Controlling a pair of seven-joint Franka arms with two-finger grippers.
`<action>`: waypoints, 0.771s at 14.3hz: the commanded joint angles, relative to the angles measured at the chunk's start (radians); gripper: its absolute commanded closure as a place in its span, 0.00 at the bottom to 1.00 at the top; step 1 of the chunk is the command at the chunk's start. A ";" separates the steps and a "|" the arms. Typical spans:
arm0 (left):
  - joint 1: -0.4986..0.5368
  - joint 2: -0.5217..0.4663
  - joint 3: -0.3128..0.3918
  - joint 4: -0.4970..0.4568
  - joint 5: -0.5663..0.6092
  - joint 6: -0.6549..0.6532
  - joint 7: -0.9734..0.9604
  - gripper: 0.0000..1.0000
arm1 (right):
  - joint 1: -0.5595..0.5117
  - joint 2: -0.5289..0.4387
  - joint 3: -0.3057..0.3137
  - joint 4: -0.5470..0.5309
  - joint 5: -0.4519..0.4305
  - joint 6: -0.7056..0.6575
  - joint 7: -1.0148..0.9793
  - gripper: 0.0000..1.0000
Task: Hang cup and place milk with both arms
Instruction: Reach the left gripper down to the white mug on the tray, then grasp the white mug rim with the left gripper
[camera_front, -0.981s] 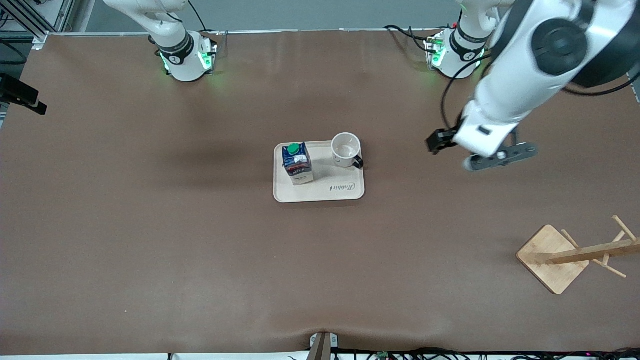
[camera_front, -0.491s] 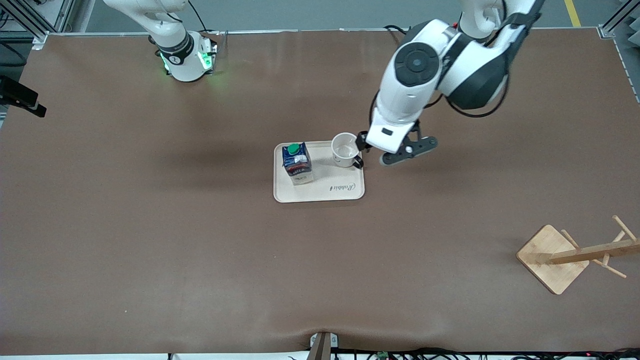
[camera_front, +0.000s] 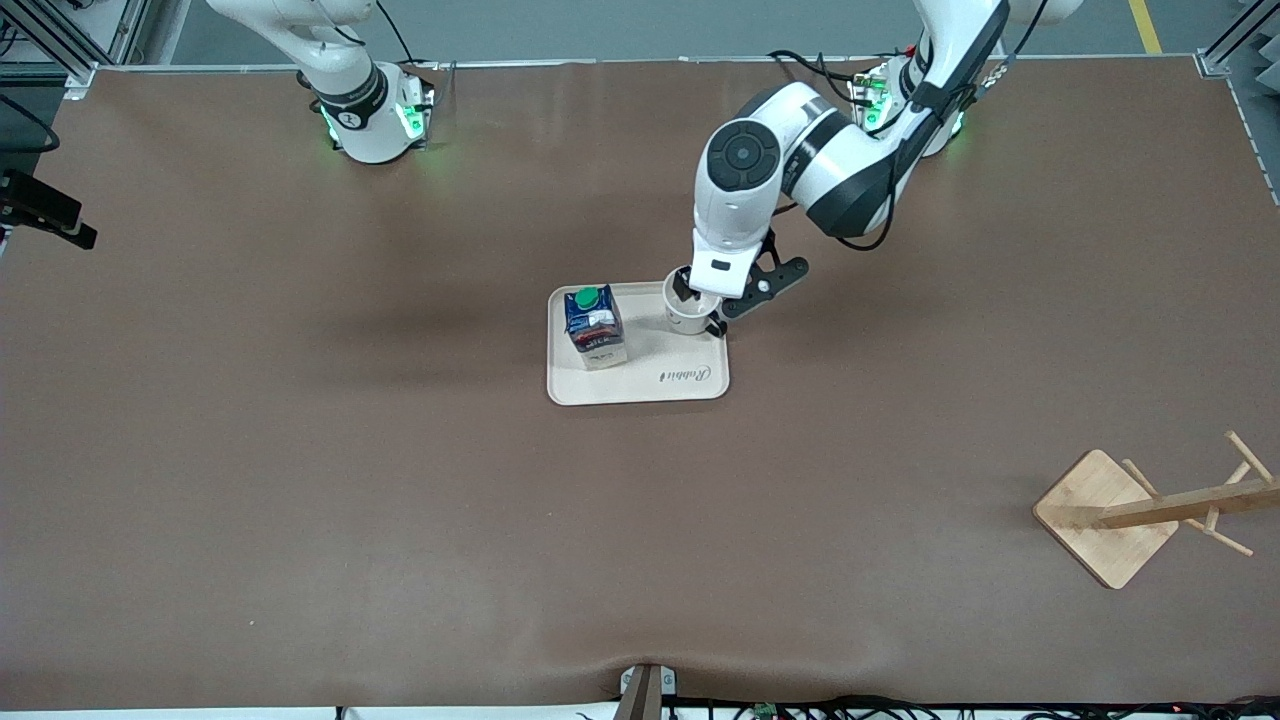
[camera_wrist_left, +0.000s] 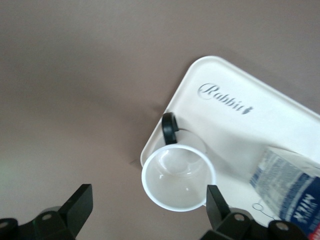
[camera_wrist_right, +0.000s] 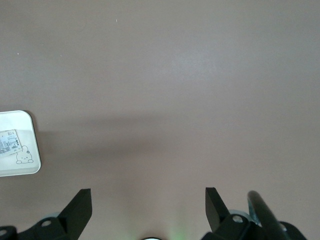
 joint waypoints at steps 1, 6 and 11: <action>0.004 -0.021 0.001 -0.090 0.018 0.086 -0.061 0.00 | -0.027 0.017 0.017 0.006 -0.009 0.000 -0.009 0.00; -0.009 -0.006 0.001 -0.267 0.018 0.373 -0.141 0.03 | -0.025 0.046 0.016 0.007 -0.013 -0.003 -0.009 0.00; -0.010 0.066 -0.001 -0.263 0.020 0.427 -0.139 0.77 | -0.027 0.047 0.016 0.007 -0.013 -0.002 -0.011 0.00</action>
